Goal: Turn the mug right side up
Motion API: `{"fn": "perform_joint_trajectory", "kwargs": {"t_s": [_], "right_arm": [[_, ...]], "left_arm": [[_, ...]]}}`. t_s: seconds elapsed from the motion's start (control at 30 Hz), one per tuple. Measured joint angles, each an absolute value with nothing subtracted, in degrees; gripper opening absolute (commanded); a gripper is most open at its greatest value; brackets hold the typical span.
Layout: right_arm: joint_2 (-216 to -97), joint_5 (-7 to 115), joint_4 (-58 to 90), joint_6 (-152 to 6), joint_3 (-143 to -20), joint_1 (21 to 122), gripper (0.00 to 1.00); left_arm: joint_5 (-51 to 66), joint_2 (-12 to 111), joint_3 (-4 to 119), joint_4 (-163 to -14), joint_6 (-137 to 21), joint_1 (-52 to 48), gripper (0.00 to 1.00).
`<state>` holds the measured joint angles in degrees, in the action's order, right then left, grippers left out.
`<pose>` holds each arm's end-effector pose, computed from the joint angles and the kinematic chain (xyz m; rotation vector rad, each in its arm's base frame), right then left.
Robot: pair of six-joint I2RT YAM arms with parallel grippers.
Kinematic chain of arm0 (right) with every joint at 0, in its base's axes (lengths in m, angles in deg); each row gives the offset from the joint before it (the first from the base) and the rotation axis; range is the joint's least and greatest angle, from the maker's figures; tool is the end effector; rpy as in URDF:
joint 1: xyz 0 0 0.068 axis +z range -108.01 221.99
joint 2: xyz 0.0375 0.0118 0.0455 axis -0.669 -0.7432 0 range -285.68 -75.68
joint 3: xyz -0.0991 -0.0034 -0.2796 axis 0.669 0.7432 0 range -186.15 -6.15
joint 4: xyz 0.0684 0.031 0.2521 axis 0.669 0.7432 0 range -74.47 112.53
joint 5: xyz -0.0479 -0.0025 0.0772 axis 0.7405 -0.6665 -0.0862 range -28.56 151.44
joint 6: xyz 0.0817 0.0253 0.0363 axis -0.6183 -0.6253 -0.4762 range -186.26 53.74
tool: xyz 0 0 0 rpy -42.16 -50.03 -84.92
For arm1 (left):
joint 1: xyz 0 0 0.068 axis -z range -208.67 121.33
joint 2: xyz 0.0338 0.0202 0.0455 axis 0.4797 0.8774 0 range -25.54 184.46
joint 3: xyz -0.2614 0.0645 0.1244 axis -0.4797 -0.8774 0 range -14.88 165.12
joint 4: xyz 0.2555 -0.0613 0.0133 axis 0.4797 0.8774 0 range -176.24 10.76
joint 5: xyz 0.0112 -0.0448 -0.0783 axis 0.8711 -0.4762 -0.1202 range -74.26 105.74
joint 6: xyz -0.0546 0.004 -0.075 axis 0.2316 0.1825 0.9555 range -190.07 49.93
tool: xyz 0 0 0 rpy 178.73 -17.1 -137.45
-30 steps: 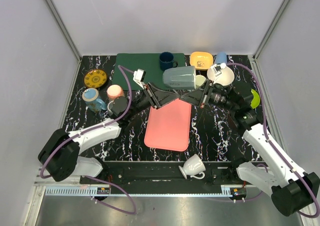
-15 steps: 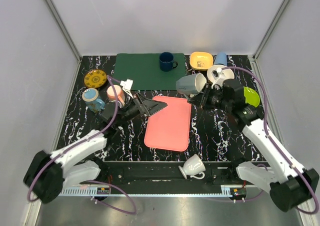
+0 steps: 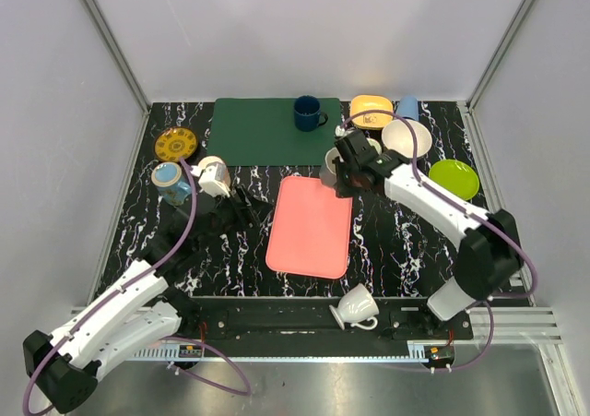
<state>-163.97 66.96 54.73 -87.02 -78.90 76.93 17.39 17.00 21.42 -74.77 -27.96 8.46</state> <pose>0.2963 0.1972 0.2652 -0.2750 2.5264 0.2690 0.1683 -0.1244 0.2935 -0.1073 1.9832 -0.9029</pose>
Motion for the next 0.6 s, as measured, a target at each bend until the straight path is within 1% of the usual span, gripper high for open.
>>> {"fn": "perform_joint_trajectory", "kwargs": {"t_s": [0.07, 0.23, 0.6], "right_arm": [[-167.2, 68.8, 55.5, -85.8, -81.7, 77.0, 0.00], [-172.0, 71.1, 57.4, -84.2, -84.2, 76.9, 0.00], [-178.6, 69.7, 59.7, -84.0, -84.7, 76.9, 0.00]], "left_arm": [[18.9, 16.7, 21.4, -71.1, -28.1, 8.5, 0.70], [21.0, 15.9, 21.4, -66.2, -28.1, 8.5, 0.68], [20.9, 15.8, 21.2, -65.0, -28.1, 8.5, 0.67]]}}
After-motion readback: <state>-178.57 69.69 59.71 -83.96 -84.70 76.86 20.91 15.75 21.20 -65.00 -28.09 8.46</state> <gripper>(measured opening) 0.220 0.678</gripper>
